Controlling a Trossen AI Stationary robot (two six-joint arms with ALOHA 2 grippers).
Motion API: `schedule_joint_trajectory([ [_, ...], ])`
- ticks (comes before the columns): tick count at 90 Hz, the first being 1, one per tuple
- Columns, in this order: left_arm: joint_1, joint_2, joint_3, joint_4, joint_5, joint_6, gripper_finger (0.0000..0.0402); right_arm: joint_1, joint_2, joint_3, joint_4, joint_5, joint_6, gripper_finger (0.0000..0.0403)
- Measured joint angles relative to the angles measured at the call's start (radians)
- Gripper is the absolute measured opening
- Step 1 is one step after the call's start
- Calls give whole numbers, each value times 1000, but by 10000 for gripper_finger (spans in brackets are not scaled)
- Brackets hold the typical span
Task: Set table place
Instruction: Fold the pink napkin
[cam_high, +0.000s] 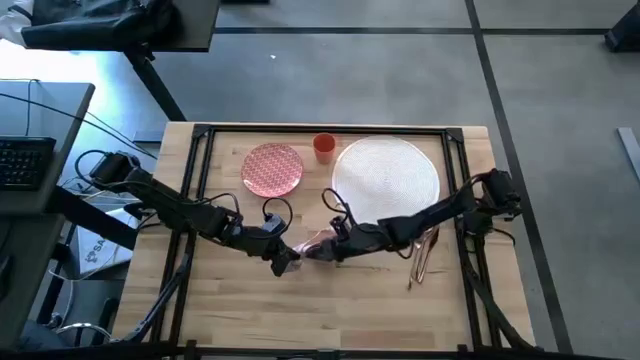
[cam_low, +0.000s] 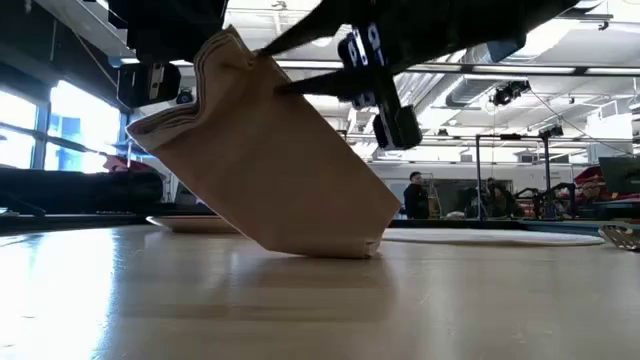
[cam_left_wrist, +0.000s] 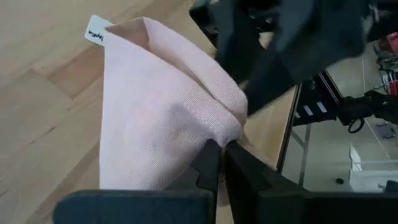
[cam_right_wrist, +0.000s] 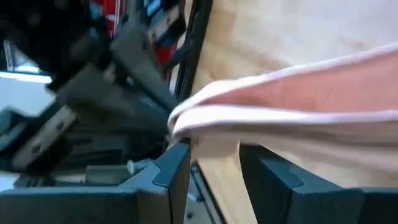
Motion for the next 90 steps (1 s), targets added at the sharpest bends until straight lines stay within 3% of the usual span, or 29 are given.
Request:
schedule_joint_trajectory([
  [43, 10, 0, 1, 21, -15, 0, 0, -8, 0, 0, 40, -5, -53, 119],
  [65, 23, 0, 1, 17, -13, 0, 0, -4, 0, 0, 62, -71, -80, 121],
  [90, 23, 0, 1, 20, -13, 11, 0, -22, 0, 0, 58, -13, -44, 188],
])
